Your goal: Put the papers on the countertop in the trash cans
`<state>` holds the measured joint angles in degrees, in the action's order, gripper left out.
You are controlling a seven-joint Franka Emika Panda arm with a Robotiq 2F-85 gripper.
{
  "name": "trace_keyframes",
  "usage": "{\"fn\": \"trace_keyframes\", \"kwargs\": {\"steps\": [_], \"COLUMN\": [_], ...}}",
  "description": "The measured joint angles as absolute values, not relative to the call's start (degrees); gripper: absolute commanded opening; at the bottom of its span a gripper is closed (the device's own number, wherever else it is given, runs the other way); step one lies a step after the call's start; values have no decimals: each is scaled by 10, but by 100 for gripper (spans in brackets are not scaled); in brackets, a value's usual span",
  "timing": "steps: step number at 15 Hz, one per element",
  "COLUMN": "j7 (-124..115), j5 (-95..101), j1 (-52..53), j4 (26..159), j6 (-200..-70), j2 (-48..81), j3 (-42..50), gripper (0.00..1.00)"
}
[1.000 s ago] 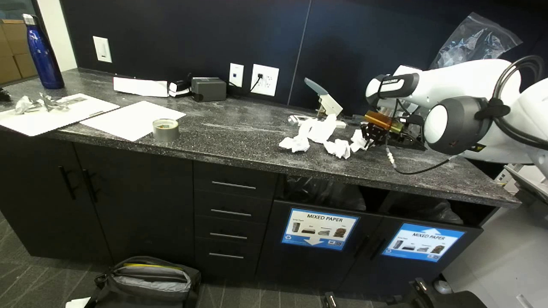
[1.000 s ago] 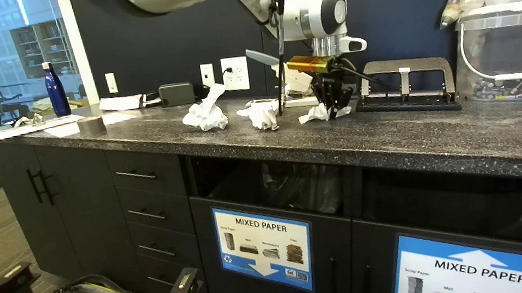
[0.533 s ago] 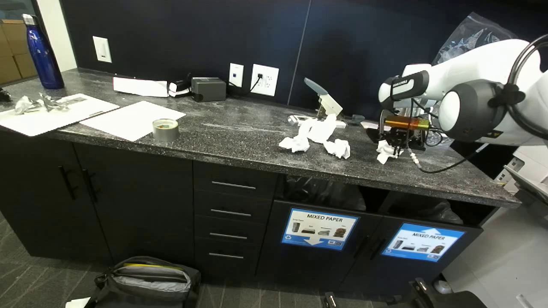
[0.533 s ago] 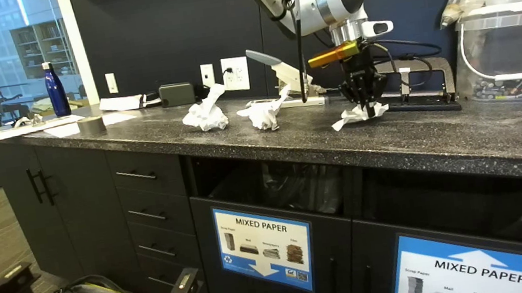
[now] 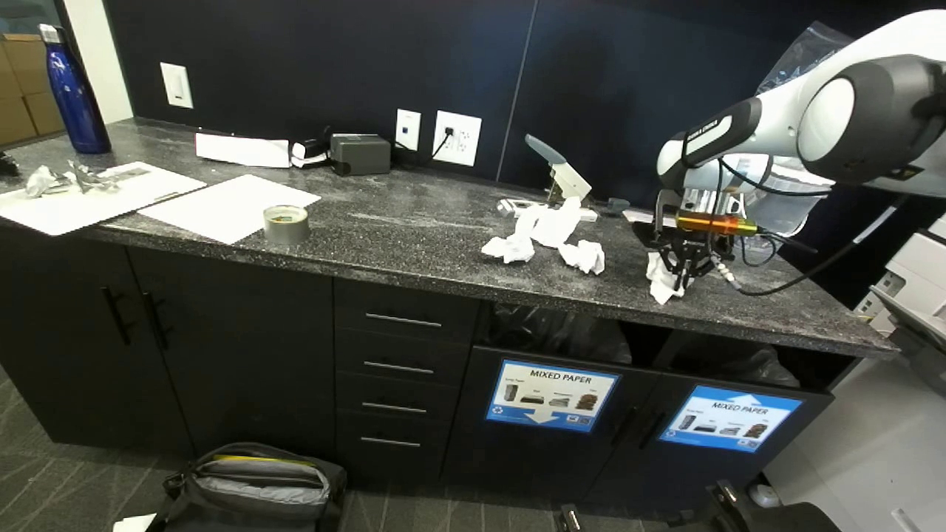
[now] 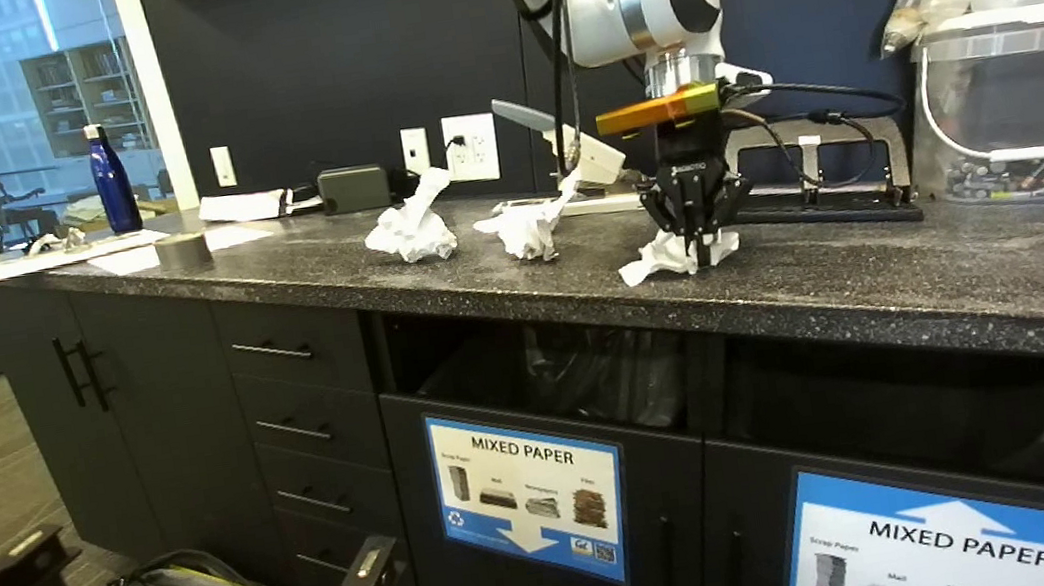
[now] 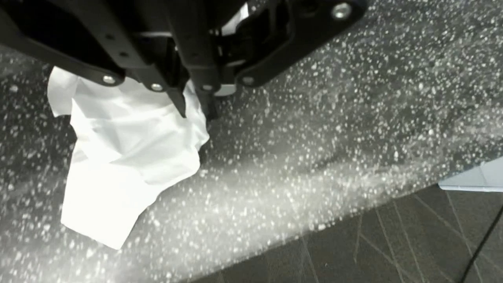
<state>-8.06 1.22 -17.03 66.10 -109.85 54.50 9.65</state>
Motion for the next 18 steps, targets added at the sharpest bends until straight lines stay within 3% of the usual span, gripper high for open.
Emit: {"fn": "trace_keyframes", "kwargs": {"steps": [9, 18], "j7": [31, 177], "j5": [-10, -63], "j1": [-170, -174], "j4": [908, 1188], "j6": [-1095, -1280], "j2": [406, 313], "j3": [68, 51], "gripper": [11, 11]}}
